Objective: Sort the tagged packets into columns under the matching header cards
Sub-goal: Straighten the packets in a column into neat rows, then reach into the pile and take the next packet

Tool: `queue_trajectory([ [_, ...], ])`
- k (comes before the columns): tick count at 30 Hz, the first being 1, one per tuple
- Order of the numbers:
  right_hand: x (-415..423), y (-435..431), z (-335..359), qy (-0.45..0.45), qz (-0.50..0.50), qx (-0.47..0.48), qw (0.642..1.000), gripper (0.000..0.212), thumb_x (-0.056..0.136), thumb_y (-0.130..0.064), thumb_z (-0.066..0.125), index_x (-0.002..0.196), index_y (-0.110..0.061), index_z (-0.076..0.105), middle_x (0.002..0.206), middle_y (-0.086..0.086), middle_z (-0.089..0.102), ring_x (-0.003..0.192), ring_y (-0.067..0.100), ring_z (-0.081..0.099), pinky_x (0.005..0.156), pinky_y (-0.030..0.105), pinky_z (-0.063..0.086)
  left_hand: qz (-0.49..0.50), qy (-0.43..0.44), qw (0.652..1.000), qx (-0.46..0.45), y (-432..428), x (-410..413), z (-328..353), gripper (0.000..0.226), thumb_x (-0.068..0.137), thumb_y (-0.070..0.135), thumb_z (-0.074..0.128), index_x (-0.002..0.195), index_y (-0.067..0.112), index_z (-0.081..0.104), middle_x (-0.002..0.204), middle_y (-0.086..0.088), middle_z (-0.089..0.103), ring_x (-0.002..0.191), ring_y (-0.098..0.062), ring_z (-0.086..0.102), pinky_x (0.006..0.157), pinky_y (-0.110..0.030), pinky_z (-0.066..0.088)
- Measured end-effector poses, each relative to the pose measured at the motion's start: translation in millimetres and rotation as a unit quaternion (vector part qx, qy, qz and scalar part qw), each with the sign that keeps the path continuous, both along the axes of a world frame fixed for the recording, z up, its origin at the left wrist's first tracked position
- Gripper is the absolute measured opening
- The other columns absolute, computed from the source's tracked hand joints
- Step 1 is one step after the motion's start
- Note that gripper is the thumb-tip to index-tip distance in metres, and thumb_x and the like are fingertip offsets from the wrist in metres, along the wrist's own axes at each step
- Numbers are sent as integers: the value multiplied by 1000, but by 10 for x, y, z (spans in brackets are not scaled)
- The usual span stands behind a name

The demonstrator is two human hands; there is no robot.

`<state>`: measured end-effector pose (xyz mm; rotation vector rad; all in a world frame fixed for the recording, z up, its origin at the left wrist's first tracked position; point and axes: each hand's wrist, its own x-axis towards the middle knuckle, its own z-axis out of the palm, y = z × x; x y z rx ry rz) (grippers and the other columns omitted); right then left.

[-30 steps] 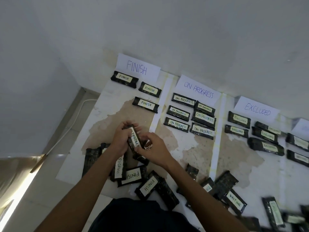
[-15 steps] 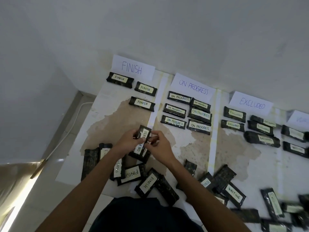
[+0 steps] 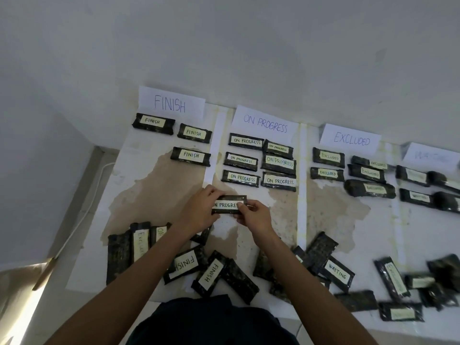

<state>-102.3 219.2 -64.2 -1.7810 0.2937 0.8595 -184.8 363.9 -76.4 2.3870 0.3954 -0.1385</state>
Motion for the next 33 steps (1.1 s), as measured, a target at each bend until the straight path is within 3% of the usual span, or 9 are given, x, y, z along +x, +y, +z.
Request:
queue_trajectory([
  [2, 27, -65, -61, -46, 13, -42, 998, 40, 87, -16, 67, 122, -5, 50, 105, 14, 65, 83, 22, 66, 72, 32, 57, -7, -7, 1000, -10, -55, 73, -46, 65, 70, 13, 76, 130, 16, 48, 122, -2, 50, 109, -19, 47, 94, -36, 45],
  [5, 126, -252, -142, -239, 133, -143, 951, 66, 78, -22, 74, 134, -15, 40, 123, 4, 42, 105, 18, 48, 87, 32, 46, -33, -35, 999, -16, -212, 295, -113, 59, 71, 14, 75, 125, 12, 52, 119, -5, 55, 110, -22, 49, 92, -39, 46],
  [9, 301, -560, -260, -352, 257, -228, 870, 47, 76, -17, 72, 121, -15, 59, 125, 15, 45, 105, 34, 46, 90, 44, 45, -74, -57, 995, 25, -513, 606, -204, 55, 71, 23, 76, 121, 10, 57, 111, -6, 60, 103, -24, 49, 88, -40, 45],
  [11, 390, -714, -340, -362, 278, -265, 850, 40, 78, -14, 68, 118, -15, 62, 118, 16, 50, 99, 37, 50, 86, 45, 46, -96, -54, 992, 53, -667, 711, -272, 58, 70, 26, 77, 123, 12, 57, 114, -3, 61, 104, -24, 47, 88, -38, 43],
  [15, 561, -907, -417, -351, 291, -286, 843, 43, 77, -5, 66, 119, -15, 62, 113, 14, 52, 94, 34, 49, 84, 41, 44, -112, -40, 992, 41, -897, 873, -394, 57, 71, 18, 77, 123, 10, 57, 117, -6, 61, 104, -25, 47, 89, -36, 44],
  [19, 763, -918, -412, -364, 281, -292, 838, 48, 76, -2, 67, 121, -15, 62, 115, 14, 52, 97, 34, 47, 86, 40, 44, -49, -42, 998, 0, -971, 1007, -425, 45, 79, 12, 70, 122, 9, 57, 113, -7, 52, 104, -21, 48, 84, -32, 48],
  [25, 1014, -845, -399, -381, 287, -289, 830, 43, 77, -2, 66, 119, -10, 62, 118, 16, 53, 100, 36, 47, 88, 41, 42, -72, -59, 991, 101, -941, 1212, -403, 44, 74, 4, 73, 117, 5, 62, 109, -13, 56, 102, -33, 49, 83, -44, 49],
  [30, 983, -869, -386, -408, 302, -291, 811, 43, 72, -1, 68, 114, -10, 64, 111, 17, 57, 91, 38, 52, 77, 45, 49, -78, -69, 990, 98, -913, 1137, -388, 39, 74, 3, 68, 113, 8, 64, 109, -12, 57, 100, -32, 50, 81, -45, 49],
  [33, 846, -815, -329, -418, 322, -266, 807, 46, 70, -5, 70, 115, -8, 62, 112, 18, 56, 95, 38, 52, 79, 44, 49, -45, -65, 994, 81, -803, 914, -307, 36, 74, 5, 65, 110, 12, 65, 110, -9, 56, 100, -29, 50, 79, -41, 49],
])
